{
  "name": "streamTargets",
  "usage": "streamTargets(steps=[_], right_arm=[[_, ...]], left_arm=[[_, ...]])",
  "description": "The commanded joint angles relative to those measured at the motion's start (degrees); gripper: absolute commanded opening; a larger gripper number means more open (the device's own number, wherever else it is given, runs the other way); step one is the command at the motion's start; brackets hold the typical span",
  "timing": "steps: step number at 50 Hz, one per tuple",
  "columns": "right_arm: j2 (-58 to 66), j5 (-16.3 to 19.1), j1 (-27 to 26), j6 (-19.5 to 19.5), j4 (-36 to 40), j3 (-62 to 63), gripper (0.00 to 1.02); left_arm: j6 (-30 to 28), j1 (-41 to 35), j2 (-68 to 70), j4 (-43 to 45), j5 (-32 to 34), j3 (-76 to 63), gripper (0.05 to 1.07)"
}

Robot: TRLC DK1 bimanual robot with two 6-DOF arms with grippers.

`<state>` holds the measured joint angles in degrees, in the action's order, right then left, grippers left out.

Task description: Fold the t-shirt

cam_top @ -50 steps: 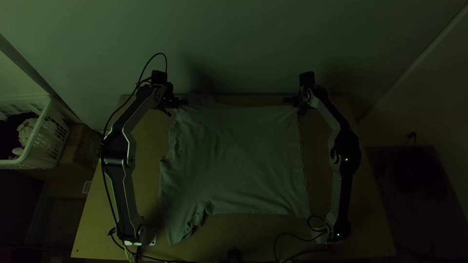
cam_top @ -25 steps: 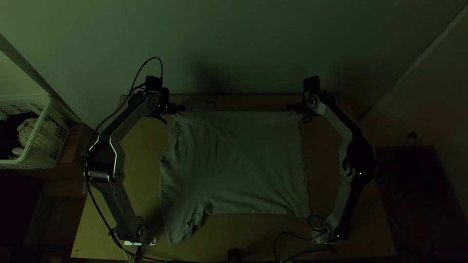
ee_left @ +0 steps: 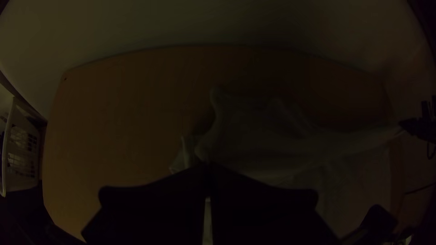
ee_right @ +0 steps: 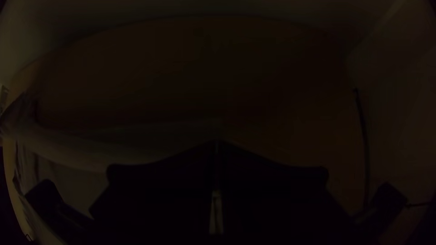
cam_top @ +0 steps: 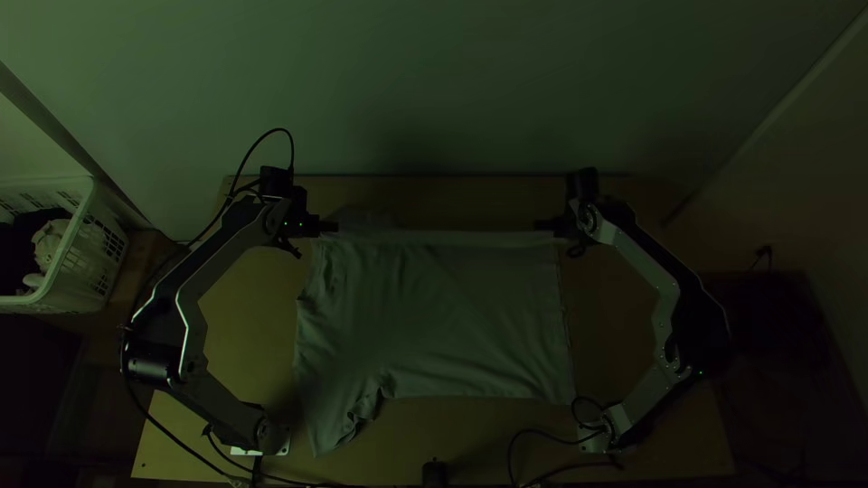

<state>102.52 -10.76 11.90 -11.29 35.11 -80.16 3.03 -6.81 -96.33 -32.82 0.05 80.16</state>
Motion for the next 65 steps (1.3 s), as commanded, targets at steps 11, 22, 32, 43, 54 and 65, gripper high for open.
streamTargets(steps=[11, 22, 32, 43, 54, 65], right_arm=[[-8.0, -0.8, 0.9, 0.7, -2.9, 12.5, 0.03], [-10.6, -0.8, 2.4, 0.1, -4.3, 18.1, 0.03], [-10.9, -1.0, 4.4, 0.3, -2.9, 21.4, 0.11], [-14.1, -1.0, 5.2, 0.4, -0.4, 23.1, 0.61], [-14.5, -1.0, 4.0, 2.2, 7.6, 21.7, 0.87], [-21.8, -1.1, 5.1, 3.2, 9.7, 24.7, 0.90]], left_arm=[[1.3, 0.0, 6.9, 2.1, -0.1, -9.8, 0.08], [1.3, 0.0, 11.1, 6.4, -0.1, -18.6, 0.08], [0.7, -0.4, 11.8, 6.6, 0.0, -23.3, 0.17], [0.7, -1.3, 13.2, 4.4, 2.4, -24.9, 1.03], [1.0, -1.0, 19.4, 3.6, 7.1, -24.9, 1.03], [0.7, -1.9, 24.4, -1.1, 8.5, -25.1, 1.03]])
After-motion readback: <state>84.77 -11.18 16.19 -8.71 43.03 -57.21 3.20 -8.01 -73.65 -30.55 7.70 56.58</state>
